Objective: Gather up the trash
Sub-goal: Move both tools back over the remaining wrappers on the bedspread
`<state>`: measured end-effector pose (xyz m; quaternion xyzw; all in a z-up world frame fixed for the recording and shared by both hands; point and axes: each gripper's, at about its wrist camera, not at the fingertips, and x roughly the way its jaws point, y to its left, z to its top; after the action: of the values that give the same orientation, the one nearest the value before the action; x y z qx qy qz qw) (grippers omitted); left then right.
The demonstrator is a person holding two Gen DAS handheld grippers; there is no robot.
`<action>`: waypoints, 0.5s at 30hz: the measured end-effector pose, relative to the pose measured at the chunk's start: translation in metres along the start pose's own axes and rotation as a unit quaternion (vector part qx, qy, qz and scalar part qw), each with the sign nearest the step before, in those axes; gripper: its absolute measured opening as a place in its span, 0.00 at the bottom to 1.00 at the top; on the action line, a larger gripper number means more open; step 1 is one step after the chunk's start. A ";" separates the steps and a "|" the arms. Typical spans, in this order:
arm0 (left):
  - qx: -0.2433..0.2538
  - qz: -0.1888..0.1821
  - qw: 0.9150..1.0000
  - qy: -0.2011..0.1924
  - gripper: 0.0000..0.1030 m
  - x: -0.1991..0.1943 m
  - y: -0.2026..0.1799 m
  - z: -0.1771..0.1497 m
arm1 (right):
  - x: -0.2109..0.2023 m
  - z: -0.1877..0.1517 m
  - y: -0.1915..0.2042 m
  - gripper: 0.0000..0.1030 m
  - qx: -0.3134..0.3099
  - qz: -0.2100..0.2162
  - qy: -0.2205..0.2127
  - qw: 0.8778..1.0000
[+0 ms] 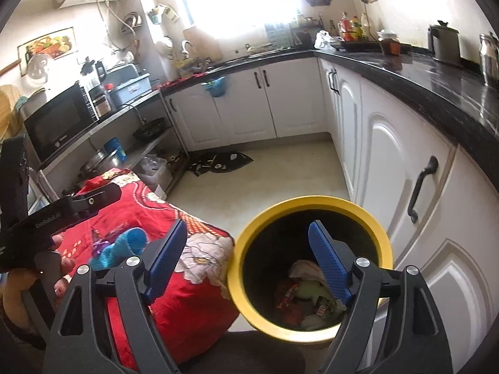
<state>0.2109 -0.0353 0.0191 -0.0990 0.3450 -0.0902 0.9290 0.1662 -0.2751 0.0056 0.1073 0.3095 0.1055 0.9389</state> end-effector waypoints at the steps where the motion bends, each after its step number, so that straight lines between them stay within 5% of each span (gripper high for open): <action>1: -0.001 0.002 1.000 -0.002 0.89 -0.002 0.002 0.000 | -0.001 0.001 0.003 0.75 -0.003 0.002 -0.001 1.000; 15: -0.028 0.026 0.999 -0.029 0.89 -0.031 0.041 -0.001 | -0.001 0.002 0.053 0.77 -0.039 0.032 -0.001 0.999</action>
<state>0.1914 0.0111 0.0278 -0.1184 0.3228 -0.0534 0.9375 0.1595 -0.2255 0.0218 0.0804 0.3003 0.1475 0.9389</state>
